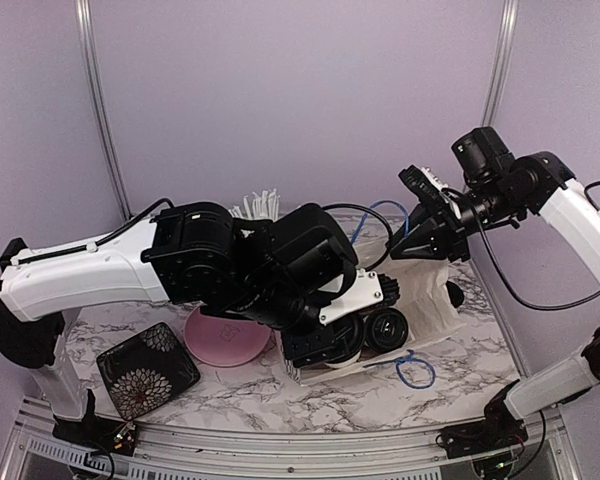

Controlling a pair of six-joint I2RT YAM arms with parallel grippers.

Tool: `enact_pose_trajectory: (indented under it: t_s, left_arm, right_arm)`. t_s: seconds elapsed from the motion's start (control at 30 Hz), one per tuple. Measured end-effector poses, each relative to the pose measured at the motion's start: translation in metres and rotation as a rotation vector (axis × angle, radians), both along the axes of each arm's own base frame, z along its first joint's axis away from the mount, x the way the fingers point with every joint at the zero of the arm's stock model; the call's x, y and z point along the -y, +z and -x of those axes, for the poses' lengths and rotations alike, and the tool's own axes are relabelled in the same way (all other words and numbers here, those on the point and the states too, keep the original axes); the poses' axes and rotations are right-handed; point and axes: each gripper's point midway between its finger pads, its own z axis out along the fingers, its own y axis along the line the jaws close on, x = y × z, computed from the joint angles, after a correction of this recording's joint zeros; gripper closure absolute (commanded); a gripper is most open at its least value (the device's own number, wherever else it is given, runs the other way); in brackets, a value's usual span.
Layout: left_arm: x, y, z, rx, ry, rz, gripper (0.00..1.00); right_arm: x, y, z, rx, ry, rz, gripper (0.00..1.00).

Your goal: Pack the takeout coffee

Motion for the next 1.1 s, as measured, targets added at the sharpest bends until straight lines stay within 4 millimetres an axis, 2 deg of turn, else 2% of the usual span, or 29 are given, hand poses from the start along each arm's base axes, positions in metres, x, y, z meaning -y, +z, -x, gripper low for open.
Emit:
enact_pose_trajectory:
  t_s: [0.13, 0.27, 0.37, 0.57, 0.67, 0.8, 0.97, 1.1]
  left_arm:
    - [-0.001, -0.005, 0.003, -0.003, -0.006, -0.013, 0.40]
    - [-0.003, -0.016, 0.008, -0.009, -0.009, -0.038, 0.40]
    - [-0.004, -0.022, 0.010, -0.007, -0.009, -0.055, 0.40]
    - [-0.008, -0.031, 0.010, 0.009, 0.001, -0.084, 0.41]
    - [-0.013, -0.035, 0.009, 0.025, 0.011, -0.101, 0.41]
    - [-0.021, -0.037, 0.006, 0.047, 0.026, -0.122, 0.41]
    - [-0.034, -0.036, 0.000, 0.077, 0.053, -0.142, 0.41]
    - [-0.041, -0.028, -0.004, 0.101, 0.071, -0.134, 0.41]
  right_arm:
    - [0.001, -0.005, 0.004, -0.014, 0.011, 0.012, 0.50]
    - [0.005, 0.001, 0.009, 0.009, 0.028, 0.018, 0.38]
    - [0.007, 0.016, 0.011, 0.064, 0.035, 0.007, 0.36]
    - [0.015, 0.048, 0.006, 0.184, 0.012, -0.023, 0.37]
    - [0.022, 0.058, -0.008, 0.215, -0.034, -0.039, 0.37]
    - [0.024, 0.053, -0.039, 0.204, -0.124, -0.033, 0.37]
    - [0.026, 0.023, -0.088, 0.167, -0.258, 0.025, 0.37]
    - [0.024, -0.001, -0.115, 0.119, -0.310, 0.060, 0.37]
